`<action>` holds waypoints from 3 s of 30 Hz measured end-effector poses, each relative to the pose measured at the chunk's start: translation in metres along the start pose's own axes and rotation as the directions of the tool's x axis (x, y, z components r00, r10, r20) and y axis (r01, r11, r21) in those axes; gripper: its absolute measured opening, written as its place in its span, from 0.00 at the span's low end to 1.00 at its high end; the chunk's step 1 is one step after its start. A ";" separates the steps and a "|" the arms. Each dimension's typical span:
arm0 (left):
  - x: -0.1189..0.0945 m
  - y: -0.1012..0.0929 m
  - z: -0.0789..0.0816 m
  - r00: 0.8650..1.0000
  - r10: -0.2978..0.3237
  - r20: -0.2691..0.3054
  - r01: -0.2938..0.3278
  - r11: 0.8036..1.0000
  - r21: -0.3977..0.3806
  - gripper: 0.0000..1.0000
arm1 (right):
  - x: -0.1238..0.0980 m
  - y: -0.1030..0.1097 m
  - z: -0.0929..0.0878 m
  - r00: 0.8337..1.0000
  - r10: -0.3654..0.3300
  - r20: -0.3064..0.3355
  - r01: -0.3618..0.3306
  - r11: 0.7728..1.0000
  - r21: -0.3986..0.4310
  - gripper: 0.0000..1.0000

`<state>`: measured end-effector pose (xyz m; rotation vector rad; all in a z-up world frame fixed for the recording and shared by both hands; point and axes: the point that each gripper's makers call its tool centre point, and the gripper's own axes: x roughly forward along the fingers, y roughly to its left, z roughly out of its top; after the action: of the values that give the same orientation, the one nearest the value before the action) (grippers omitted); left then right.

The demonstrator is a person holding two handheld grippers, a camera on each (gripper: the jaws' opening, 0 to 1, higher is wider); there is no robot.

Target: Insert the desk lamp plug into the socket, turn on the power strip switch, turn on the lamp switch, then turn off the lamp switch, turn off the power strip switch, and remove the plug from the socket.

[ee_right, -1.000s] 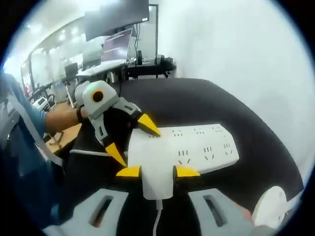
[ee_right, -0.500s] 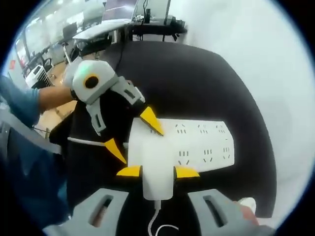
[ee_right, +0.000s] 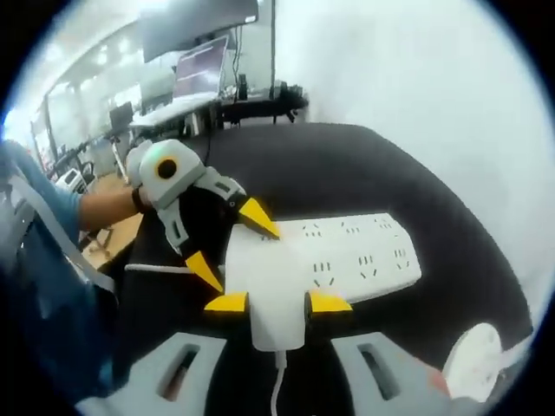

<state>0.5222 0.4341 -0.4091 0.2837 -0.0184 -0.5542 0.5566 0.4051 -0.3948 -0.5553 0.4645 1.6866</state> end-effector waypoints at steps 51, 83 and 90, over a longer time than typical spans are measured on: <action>-0.015 0.008 -0.002 1.000 -0.002 -0.019 0.002 0.999 -0.032 0.46 | -0.047 -0.052 0.003 0.985 0.088 0.147 -0.155 0.824 0.545 0.24; -0.014 0.010 -0.003 1.000 -0.003 -0.022 0.001 0.995 -0.097 0.61 | -0.064 -0.104 -0.022 0.967 -0.243 0.080 0.213 0.937 0.278 0.27; -0.012 0.003 0.005 1.000 0.003 -0.006 -0.004 0.995 -0.102 0.65 | -0.086 -0.107 -0.015 0.954 -0.286 0.090 0.257 0.934 0.247 0.32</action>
<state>0.5136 0.4416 -0.4026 0.1860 0.0146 -0.5488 0.6755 0.3480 -0.3556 -0.3227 0.4645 1.3692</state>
